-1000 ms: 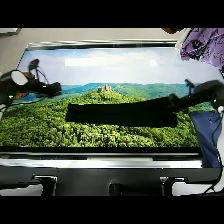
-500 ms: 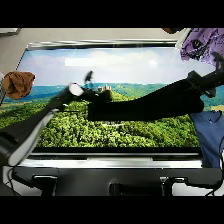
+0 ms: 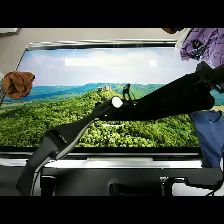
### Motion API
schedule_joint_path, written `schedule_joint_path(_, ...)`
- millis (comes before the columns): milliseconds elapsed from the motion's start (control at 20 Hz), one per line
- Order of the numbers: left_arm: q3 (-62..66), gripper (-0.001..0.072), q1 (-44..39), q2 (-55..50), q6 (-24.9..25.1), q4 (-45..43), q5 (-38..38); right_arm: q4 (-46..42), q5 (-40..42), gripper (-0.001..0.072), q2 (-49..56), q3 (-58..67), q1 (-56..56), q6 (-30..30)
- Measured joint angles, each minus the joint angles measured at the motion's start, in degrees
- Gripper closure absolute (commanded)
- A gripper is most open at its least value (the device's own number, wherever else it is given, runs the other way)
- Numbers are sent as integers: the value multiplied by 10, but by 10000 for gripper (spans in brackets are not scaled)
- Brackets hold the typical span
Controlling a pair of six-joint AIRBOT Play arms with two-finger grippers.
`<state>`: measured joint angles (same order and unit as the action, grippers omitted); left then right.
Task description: Fold the clothes and pants, and hang the long-sleeved shirts on hangers.
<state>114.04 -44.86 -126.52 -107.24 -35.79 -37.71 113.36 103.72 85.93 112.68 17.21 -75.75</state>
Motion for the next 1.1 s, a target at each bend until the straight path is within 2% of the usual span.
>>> schedule_joint_path(250, 38, 692, -24, -41, -44, 13, 2, 2, 9, 686, -16, 7, 0, 28)
schedule_joint_path(400, 43, 694, -20, -41, -47, 15, -15, 2, 11, 686, -22, 8, 0, 46)
schedule_joint_path(550, 45, 694, 10, -10, -33, -15, -72, 0, 10, 686, -24, 8, -3, 63)
schedule_joint_path(800, 45, 690, 118, 119, -18, -215, -263, -19, -23, 686, -21, 8, -66, 103)
schedule_joint_path(950, 40, 689, 209, 220, 12, -349, -389, -43, -44, 686, -9, 8, -142, 141)
schedule_joint_path(1100, 38, 688, 307, 307, 42, -428, -470, -68, -67, 686, 16, 8, -228, 184)
